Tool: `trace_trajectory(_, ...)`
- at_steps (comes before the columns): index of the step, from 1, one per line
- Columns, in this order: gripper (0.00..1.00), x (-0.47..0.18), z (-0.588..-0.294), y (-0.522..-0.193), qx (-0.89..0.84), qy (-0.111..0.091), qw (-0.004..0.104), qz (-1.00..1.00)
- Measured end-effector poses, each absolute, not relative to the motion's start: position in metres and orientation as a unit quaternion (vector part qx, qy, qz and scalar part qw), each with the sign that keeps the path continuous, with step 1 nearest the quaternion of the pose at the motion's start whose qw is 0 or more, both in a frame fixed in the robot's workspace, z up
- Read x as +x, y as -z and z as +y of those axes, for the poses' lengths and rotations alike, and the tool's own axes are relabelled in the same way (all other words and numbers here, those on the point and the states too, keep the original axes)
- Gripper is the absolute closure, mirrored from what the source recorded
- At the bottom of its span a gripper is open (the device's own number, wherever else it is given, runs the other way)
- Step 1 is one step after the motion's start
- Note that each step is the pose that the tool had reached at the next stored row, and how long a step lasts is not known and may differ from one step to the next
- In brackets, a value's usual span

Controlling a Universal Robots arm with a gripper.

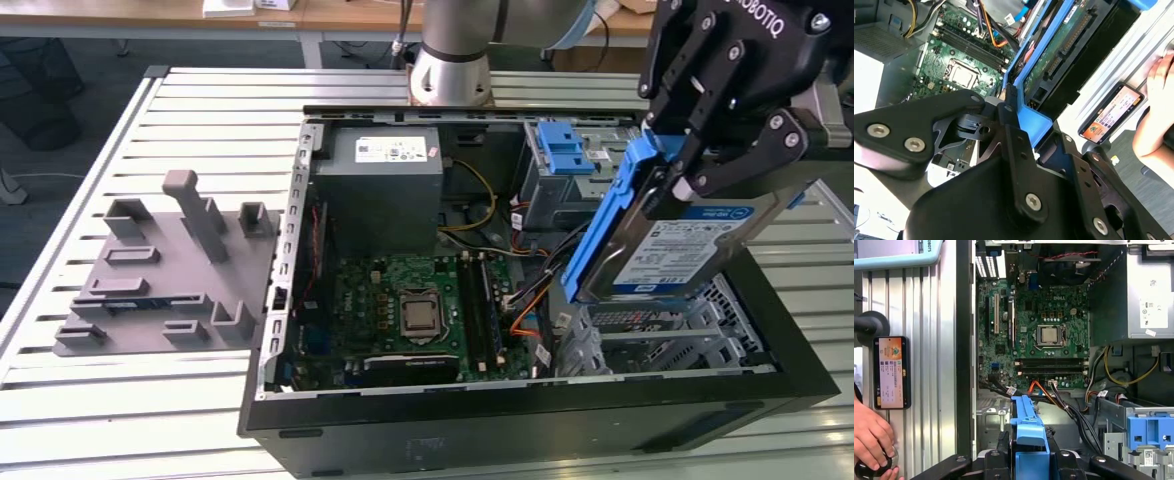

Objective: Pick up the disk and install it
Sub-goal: 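Insert the disk into the insertion slot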

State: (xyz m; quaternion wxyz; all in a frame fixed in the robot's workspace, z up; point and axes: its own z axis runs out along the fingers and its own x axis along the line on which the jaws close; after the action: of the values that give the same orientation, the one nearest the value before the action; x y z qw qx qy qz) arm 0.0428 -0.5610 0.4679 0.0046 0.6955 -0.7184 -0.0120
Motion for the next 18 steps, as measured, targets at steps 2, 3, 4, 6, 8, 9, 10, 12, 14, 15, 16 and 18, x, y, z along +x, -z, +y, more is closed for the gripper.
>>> trace_trajectory(2,0.64,0.045,-0.561,-0.467,0.696,0.012,0.005,-0.718)
trace_trajectory(3,0.64,0.046,-0.562,-0.466,0.696,0.012,0.005,-0.718)
trace_trajectory(4,0.64,0.046,-0.562,-0.465,0.696,0.012,0.005,-0.718)
trace_trajectory(6,0.64,0.047,-0.563,-0.464,0.696,0.012,0.005,-0.718)
trace_trajectory(8,0.64,0.049,-0.563,-0.462,0.696,0.011,0.005,-0.718)
trace_trajectory(9,0.64,0.050,-0.563,-0.461,0.696,0.012,0.005,-0.718)
trace_trajectory(10,0.64,0.051,-0.563,-0.460,0.696,0.011,0.005,-0.718)
trace_trajectory(12,0.64,0.052,-0.563,-0.459,0.696,0.011,0.005,-0.718)
trace_trajectory(14,0.64,0.054,-0.563,-0.458,0.696,0.011,0.005,-0.718)
trace_trajectory(15,0.64,0.055,-0.563,-0.458,0.696,0.011,0.005,-0.718)
trace_trajectory(16,0.64,0.055,-0.563,-0.457,0.696,0.012,0.005,-0.718)
trace_trajectory(18,0.64,0.056,-0.563,-0.456,0.696,0.011,0.005,-0.718)
